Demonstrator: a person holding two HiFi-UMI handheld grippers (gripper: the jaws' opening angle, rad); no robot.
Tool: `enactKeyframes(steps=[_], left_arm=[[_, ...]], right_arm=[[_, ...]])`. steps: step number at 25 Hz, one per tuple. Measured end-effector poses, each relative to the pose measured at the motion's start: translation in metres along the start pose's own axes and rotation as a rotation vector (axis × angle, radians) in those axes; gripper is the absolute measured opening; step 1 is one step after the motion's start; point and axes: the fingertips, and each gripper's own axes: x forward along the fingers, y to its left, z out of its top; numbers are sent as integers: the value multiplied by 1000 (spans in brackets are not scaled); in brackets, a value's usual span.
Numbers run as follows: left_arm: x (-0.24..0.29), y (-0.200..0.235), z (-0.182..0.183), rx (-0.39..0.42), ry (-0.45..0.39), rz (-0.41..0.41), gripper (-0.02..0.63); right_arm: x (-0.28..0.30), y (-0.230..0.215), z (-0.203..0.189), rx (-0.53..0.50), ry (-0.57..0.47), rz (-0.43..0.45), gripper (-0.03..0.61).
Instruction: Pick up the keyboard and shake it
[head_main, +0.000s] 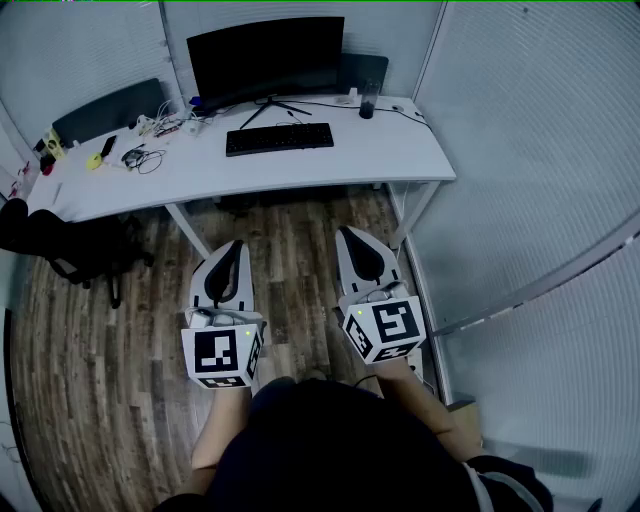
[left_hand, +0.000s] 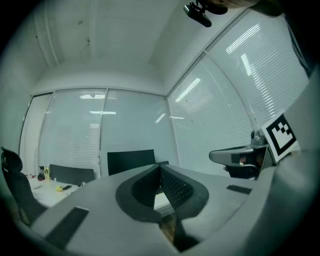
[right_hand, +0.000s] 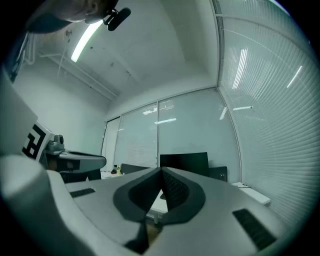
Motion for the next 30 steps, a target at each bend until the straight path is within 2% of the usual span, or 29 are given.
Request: enactKeyframes(steps=[7, 13, 16, 19, 21, 26, 30], left_arm=[[29, 2, -13, -16, 6, 6, 23], [66, 38, -47, -72, 14, -14, 27], [104, 64, -63, -93, 18, -40, 87], [150, 94, -75, -99, 25, -55, 113], [182, 115, -81, -101, 20, -71, 128], [256, 166, -98, -107, 34, -104, 135], [301, 196, -114, -121, 60, -137, 143]], right_arm=[[24, -25, -14, 7, 12, -3, 29], [72, -45, -46, 41, 45, -16, 34], [112, -55, -59, 48, 55, -15, 62], [159, -68, -68, 36, 72, -11, 124], [192, -78, -73, 30, 83, -19, 135], [273, -101, -92, 34, 121, -49, 170], [318, -117, -107, 46, 158, -88, 173]])
